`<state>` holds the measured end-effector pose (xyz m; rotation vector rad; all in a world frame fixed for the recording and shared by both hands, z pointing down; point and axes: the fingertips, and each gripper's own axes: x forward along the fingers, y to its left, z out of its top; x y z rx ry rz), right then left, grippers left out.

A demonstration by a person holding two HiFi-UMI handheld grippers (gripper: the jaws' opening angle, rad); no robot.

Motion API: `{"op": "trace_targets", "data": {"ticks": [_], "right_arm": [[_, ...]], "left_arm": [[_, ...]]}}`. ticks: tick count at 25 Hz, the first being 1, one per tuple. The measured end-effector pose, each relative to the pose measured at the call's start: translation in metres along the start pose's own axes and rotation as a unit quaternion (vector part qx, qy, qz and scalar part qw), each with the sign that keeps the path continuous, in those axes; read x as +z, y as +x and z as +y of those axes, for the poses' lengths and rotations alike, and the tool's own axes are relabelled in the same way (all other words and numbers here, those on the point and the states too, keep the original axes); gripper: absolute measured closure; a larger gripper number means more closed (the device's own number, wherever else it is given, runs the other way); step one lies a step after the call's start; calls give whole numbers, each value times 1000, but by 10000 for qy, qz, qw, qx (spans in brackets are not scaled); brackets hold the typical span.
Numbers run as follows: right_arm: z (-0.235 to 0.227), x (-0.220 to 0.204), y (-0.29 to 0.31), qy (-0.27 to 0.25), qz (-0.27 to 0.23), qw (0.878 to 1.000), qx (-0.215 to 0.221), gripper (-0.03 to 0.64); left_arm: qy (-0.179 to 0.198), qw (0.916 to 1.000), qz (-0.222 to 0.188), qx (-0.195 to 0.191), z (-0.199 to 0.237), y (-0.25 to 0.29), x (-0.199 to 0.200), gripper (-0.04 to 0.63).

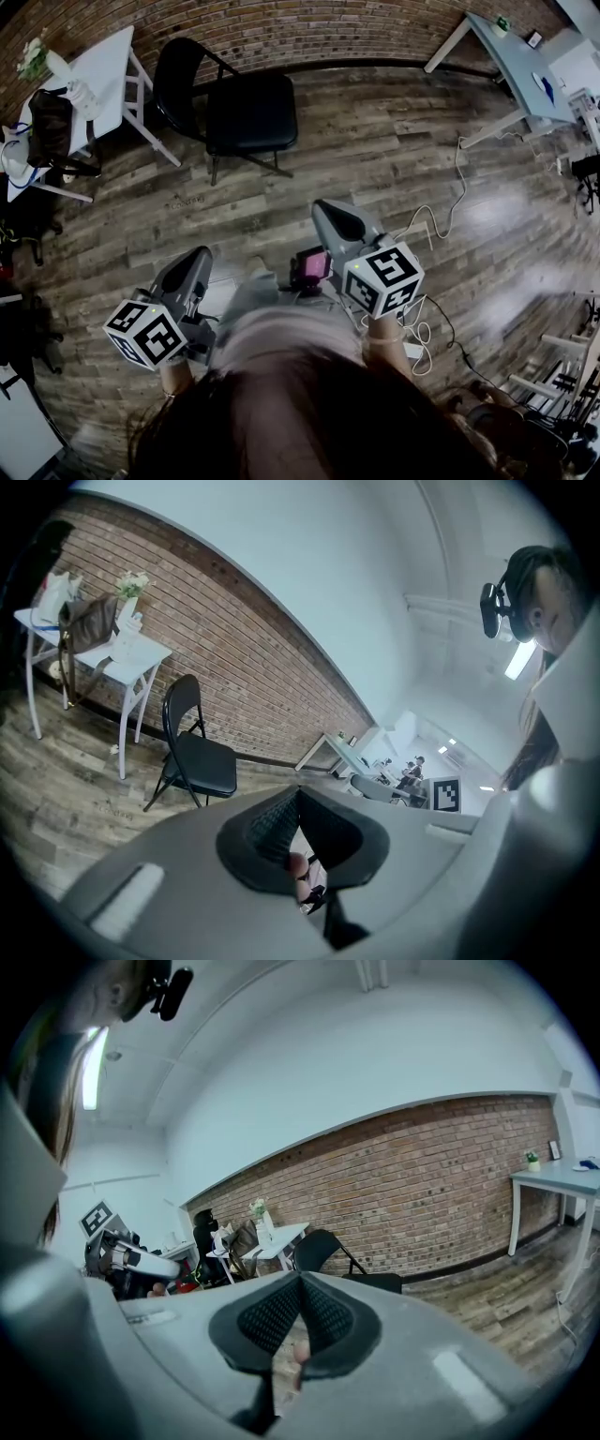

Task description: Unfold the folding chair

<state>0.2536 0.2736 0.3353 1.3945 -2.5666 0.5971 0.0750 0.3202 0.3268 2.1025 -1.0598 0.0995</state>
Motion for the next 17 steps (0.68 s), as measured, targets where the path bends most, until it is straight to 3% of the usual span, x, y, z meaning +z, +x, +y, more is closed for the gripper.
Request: {"op": "trace_targets", "data": {"ticks": [17], "right_arm": [[-29,-2,-4,188,-66,9997,-137,617]], "left_arm": [[17,9999,112,16,-8,14,-6,598]]}}
